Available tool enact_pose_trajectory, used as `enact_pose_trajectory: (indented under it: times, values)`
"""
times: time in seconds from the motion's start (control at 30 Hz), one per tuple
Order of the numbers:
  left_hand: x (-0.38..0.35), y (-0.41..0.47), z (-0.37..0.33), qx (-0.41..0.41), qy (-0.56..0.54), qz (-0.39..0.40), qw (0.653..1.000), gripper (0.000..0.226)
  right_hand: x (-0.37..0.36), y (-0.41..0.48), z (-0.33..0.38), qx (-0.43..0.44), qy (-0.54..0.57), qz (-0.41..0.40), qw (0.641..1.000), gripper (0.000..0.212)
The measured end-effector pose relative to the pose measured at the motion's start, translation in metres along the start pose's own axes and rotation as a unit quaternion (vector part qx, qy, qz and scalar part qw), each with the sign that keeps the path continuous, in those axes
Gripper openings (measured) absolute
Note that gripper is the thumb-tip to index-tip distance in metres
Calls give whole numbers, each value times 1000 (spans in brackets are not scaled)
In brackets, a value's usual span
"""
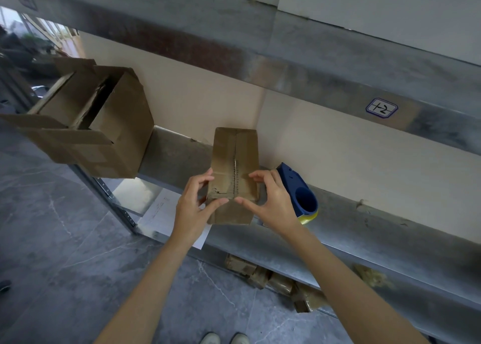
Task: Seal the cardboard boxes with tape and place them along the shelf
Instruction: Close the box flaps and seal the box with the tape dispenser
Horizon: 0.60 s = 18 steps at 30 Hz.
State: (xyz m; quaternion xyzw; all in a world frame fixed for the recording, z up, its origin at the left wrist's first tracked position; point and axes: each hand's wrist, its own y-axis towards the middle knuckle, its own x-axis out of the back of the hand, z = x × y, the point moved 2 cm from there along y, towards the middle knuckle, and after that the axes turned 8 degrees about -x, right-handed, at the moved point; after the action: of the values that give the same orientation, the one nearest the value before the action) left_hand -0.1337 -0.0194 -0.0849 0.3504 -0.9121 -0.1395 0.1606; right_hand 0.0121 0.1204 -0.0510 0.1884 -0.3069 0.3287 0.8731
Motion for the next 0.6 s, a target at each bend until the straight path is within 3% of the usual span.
enact_pose_trajectory:
  times: [0.6]
  values:
    - [0, 3, -5, 21, 13, 18, 1000, 58, 6, 0, -1, 52, -73, 44, 995, 58]
